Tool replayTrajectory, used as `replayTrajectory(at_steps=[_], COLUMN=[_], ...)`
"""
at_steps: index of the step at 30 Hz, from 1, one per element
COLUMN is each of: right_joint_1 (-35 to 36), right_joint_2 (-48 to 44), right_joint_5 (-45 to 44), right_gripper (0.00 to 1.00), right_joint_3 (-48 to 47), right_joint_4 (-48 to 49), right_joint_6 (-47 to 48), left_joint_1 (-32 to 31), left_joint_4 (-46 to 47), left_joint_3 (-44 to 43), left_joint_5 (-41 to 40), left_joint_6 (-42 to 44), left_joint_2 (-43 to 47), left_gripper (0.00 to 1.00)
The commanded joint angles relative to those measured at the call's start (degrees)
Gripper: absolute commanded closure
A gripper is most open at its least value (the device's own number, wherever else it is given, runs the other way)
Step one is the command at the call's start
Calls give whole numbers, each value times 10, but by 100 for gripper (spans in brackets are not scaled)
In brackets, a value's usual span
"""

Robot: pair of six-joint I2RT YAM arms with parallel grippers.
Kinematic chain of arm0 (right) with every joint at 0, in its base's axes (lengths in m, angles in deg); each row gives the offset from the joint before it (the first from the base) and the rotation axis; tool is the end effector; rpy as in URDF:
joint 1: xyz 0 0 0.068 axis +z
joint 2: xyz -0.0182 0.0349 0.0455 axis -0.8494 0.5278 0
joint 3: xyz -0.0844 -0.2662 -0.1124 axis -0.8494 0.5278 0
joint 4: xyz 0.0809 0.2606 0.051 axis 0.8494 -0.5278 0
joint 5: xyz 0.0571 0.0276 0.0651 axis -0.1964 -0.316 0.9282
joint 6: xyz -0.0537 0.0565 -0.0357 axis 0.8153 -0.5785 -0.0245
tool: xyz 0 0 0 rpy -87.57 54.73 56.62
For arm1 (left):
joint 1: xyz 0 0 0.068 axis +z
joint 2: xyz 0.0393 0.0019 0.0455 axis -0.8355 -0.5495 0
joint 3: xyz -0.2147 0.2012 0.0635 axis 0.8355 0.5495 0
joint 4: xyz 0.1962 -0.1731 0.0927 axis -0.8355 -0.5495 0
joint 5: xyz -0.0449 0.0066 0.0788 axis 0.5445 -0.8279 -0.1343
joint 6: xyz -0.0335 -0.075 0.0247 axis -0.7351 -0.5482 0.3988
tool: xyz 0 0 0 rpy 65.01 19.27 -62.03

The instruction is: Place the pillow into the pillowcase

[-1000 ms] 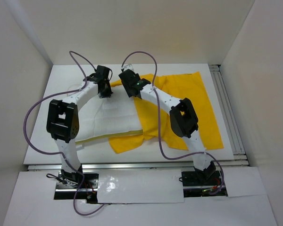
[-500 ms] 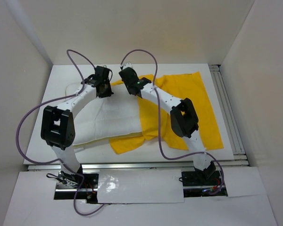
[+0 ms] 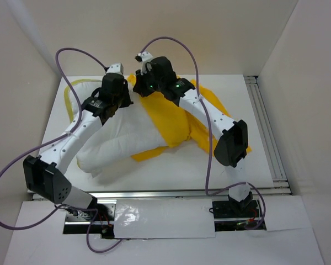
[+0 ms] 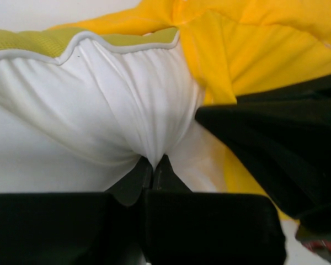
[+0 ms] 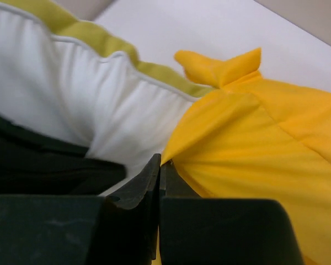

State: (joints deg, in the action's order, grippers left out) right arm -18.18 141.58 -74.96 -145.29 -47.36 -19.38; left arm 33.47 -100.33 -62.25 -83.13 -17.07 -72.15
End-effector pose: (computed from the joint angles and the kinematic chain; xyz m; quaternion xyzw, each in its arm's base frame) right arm 0.4197 0.3710 0.3828 -0.2938 0.7719 0.2923 0.4820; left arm 0.3640 -0.1322 0.3846 -0.1238 0.8420 -0.1148 0.5124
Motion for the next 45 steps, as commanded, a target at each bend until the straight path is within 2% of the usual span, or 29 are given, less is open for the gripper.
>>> replayTrajectory(at_steps=[1, 6, 8, 13, 14, 16, 19, 22, 24, 25, 28, 29, 30, 31, 32, 33, 34, 36, 41, 45], right_joint_1=[20, -5, -5, -16, -23, -30, -30, -30, -36, -36, -41, -41, -46, -46, -46, -52, -52, -59, -96, -121], right_joint_2=[-51, -37, -31, 1, 15, 59, 103, 108, 108, 101, 89, 76, 68, 58, 36, 25, 14, -29, -151, -265], right_joint_5=[203, 290, 300, 170, 163, 163, 136, 93, 68, 61, 55, 50, 39, 30, 22, 4, -1, -14, -57, -92], right_gripper=[100, 100, 100, 100, 100, 92, 86, 89, 72, 59, 34, 27, 19, 0, 0, 0, 0, 0, 0, 0], right_joint_3=[13, 0, 0, 5, -16, -41, -68, -47, -18, -11, -11, -11, 1, 8, 14, 27, 35, 54, 197, 288], right_joint_4=[103, 134, 127, 71, 56, 12, -36, -43, -43, -43, -51, -51, -51, -51, -46, -46, -39, -23, 37, -3], right_joint_6=[-43, -114, -114, -109, -109, -109, -95, -94, -88, -83, -72, -72, -66, -66, -66, -66, -66, -66, -108, -115], left_joint_1=[-22, -36, -36, -29, -29, -23, -10, 2, 9, 19, 34, 44, 49, 54, 60, 68, 68, 68, 62, -12], left_joint_4=[129, 203, 208, 208, 208, 208, 208, 196, 196, 190, 175, 165, 131, 115, 101, 92, 87, 87, 104, 27], left_joint_3=[-6, 65, 72, 85, 85, 78, 60, 40, 23, 9, -24, -57, -78, -95, -110, -119, -119, -104, -31, 64], left_joint_5=[25, 32, 25, 17, 25, 32, 44, 49, 49, 49, 49, 56, 72, 78, 85, 98, 104, 104, 139, 146], left_joint_6=[5, 10, 10, 15, 10, 10, 10, 4, -8, -13, -13, -13, -13, -13, -7, 5, 14, 39, 146, 232], left_joint_2=[32, 75, 87, 87, 82, 62, 34, -18, -61, -76, -133, -148, -163, -176, -193, -193, -193, -174, -83, 20], left_gripper=[100, 100, 100, 100, 100, 100, 100, 100, 100, 100, 99, 75, 59, 47, 42, 3, 0, 0, 0, 0])
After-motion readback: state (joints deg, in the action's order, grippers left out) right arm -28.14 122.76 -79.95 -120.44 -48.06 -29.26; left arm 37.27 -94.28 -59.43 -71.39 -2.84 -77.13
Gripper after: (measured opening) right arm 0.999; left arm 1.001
